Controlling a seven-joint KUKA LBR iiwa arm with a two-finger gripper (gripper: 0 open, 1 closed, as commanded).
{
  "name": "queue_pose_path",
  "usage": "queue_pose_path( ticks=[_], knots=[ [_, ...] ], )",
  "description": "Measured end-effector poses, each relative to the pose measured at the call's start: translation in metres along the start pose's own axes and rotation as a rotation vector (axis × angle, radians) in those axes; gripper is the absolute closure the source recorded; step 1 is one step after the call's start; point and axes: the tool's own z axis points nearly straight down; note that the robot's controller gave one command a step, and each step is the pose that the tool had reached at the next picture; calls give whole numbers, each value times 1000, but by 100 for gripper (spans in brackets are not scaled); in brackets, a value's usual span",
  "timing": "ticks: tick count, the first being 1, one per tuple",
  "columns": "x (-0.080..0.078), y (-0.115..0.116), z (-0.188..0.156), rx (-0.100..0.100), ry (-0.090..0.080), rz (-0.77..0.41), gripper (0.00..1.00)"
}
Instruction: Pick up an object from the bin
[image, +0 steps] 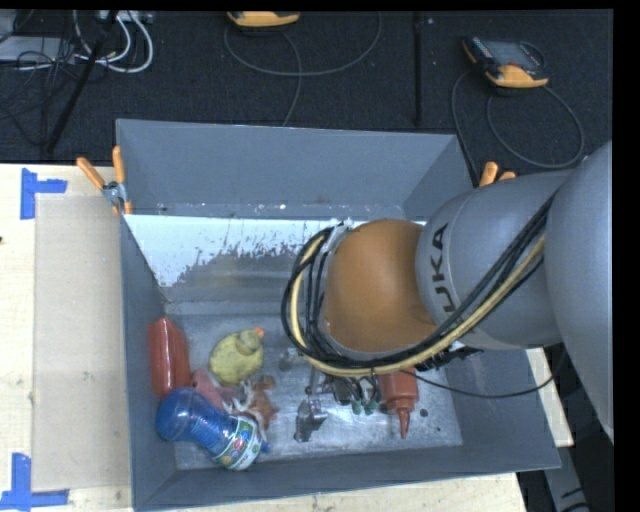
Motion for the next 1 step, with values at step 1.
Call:
queue_pose_path(
  ticks=[1],
  knots=[
    [-32, -58, 42, -1, -6, -112, 100]
  ],
)
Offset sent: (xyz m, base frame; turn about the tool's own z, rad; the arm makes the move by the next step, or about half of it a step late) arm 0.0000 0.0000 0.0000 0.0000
